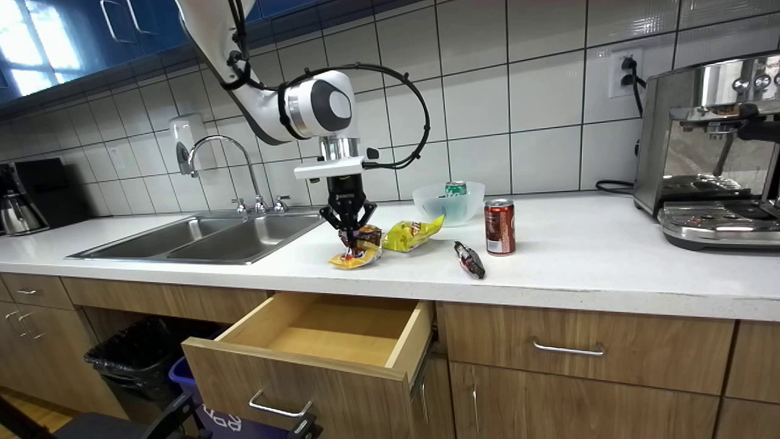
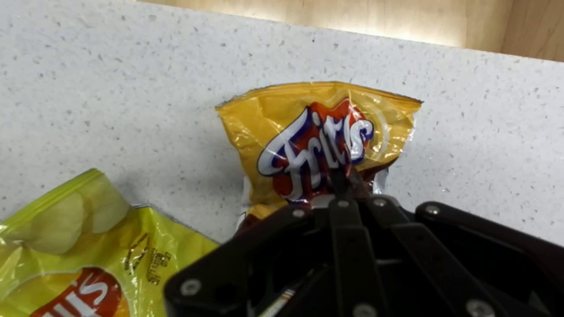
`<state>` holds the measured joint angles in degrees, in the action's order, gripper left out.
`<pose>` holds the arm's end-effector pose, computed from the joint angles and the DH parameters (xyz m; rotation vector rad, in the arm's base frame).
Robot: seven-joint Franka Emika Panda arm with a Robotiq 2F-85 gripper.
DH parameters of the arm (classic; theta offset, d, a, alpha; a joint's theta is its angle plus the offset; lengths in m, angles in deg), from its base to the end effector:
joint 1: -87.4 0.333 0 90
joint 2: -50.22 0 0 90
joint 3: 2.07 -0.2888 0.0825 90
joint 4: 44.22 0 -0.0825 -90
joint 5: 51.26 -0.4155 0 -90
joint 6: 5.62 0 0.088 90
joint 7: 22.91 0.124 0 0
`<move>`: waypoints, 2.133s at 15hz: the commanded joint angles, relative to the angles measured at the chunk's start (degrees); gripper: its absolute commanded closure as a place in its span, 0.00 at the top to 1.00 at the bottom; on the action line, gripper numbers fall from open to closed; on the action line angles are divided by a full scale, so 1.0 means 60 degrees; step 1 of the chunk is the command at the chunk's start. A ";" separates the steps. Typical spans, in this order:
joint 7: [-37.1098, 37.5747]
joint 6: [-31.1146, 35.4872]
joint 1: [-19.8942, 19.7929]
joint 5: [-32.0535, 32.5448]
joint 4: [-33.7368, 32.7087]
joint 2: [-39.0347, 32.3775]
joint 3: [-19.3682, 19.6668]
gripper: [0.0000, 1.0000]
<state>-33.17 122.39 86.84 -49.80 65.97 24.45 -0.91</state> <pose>0.6177 -0.0198 0.1810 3.1096 0.2611 -0.2202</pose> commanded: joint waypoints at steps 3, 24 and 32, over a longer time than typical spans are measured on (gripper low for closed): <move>-0.0112 -0.0171 -0.0133 -0.0043 0.0166 0.0492 -0.0226 0.00; 0.1602 0.0001 0.0490 0.0139 0.4301 0.3677 -0.0404 0.00; 0.2020 -0.0055 0.0648 0.0107 0.4837 0.3440 -0.0501 0.00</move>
<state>-23.44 122.44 90.49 -49.72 93.68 44.27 -3.31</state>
